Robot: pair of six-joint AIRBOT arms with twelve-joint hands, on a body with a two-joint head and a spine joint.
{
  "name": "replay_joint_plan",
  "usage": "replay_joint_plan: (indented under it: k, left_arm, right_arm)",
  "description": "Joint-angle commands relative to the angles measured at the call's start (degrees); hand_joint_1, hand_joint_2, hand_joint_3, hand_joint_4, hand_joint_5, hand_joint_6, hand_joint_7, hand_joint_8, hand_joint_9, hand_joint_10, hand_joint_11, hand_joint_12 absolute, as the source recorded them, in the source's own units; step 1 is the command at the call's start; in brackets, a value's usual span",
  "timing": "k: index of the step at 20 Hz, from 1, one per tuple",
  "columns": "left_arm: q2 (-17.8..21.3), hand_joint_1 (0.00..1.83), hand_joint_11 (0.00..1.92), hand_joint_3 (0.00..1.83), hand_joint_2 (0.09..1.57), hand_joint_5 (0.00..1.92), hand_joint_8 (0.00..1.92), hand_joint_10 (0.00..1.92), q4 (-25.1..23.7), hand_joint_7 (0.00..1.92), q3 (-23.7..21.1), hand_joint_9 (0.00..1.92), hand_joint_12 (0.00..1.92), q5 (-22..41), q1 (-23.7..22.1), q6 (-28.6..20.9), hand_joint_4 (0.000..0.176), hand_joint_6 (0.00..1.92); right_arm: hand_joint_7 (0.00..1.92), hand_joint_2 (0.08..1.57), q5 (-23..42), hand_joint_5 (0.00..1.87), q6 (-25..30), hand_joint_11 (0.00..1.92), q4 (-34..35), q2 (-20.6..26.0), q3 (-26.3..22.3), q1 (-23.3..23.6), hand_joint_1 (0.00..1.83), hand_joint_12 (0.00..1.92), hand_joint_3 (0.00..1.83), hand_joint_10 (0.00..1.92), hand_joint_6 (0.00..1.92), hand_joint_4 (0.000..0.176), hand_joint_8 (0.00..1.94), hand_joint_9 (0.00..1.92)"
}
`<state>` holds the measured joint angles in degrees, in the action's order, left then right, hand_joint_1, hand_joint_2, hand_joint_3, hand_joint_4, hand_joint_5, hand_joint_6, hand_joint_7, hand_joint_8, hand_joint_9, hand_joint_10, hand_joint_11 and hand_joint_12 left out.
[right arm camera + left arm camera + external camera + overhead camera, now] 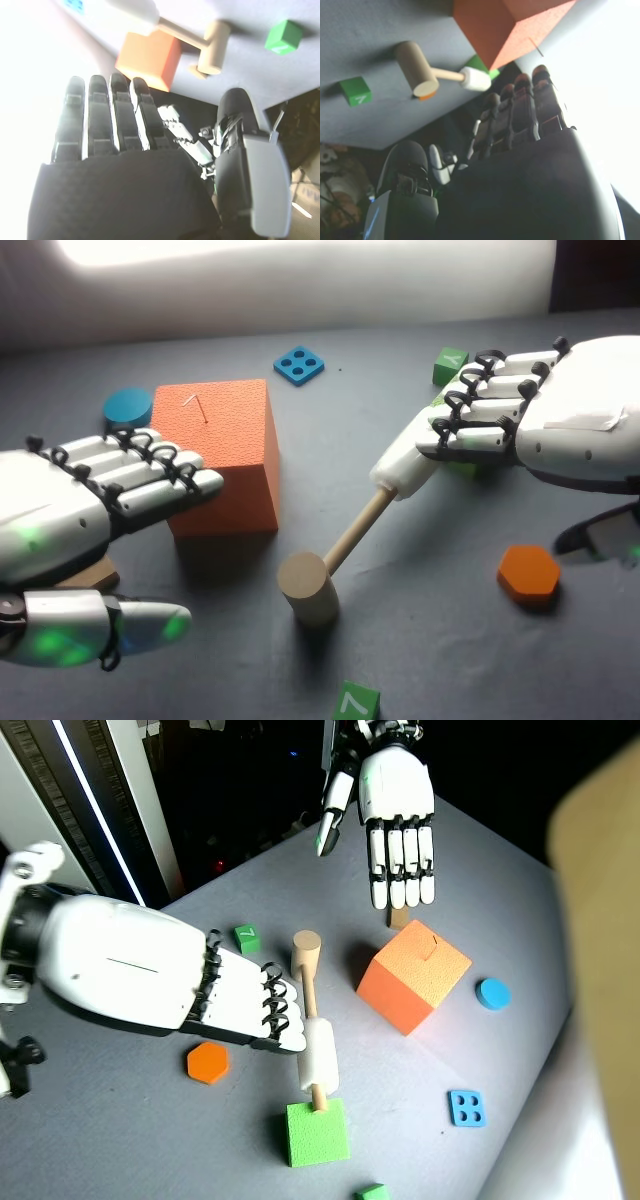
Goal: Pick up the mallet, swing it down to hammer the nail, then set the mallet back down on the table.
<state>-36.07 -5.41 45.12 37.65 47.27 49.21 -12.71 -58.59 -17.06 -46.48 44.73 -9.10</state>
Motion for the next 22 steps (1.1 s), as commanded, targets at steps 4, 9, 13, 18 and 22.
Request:
replay_joint_plan:
  k: [4, 9, 13, 18, 22]
  left_arm:
    - [-2.9, 0.0, 0.0, 0.0, 1.25, 0.0, 0.0, 0.0, 0.0, 0.0, 2.6, 0.0, 0.0, 10.7, 1.2, -1.5, 0.0, 0.0]
    - [-4.0, 0.0, 0.0, 0.0, 1.25, 0.03, 0.01, 0.0, 0.0, 0.01, 4.1, 0.0, 0.0, 11.3, 2.0, -1.5, 0.0, 0.01]
    - [-4.1, 0.0, 0.0, 0.0, 1.24, 0.04, 0.01, 0.0, -0.3, 0.02, 5.1, 0.0, 0.0, 11.6, 2.7, -1.5, 0.0, 0.01]
    - [-4.5, 0.0, 0.01, 0.0, 1.24, 0.04, 0.01, 0.01, -0.9, 0.03, 6.4, 0.02, 0.0, 11.6, 3.0, -1.5, 0.0, 0.01]
    - [-5.0, 0.0, 0.0, 0.0, 1.25, 0.01, 0.0, 0.0, -1.1, 0.0, 7.0, 0.0, 0.0, 11.4, 3.1, -1.1, 0.0, 0.0]
  right_arm:
    - [0.0, 0.9, 10.0, 0.0, -1.1, 0.0, -0.6, -0.9, 1.4, 1.1, 1.18, 0.0, 0.0, 0.0, 0.0, 0.0, 0.0, 0.0]
    - [0.0, 0.89, 3.5, 0.0, 1.6, 0.0, -0.6, -4.5, 4.7, 1.8, 1.27, 0.0, 0.0, 0.0, 0.0, 0.0, 0.0, 0.0]
    - [0.0, 0.93, -0.8, 0.0, 32.2, 0.0, -35.0, -7.4, 6.3, 2.6, 1.32, 0.0, 0.0, 0.0, 0.0, 0.0, 0.0, 0.0]
    - [0.0, 0.95, -1.8, 0.0, 36.3, 0.0, -37.7, -13.0, 9.3, 2.1, 1.34, 0.0, 0.01, 0.0, 0.0, 0.0, 0.0, 0.0]
    - [0.0, 0.96, -2.3, 0.0, 38.3, 0.0, -37.7, -18.2, 13.3, 2.0, 1.34, 0.0, 0.01, 0.0, 0.0, 0.0, 0.0, 0.0]
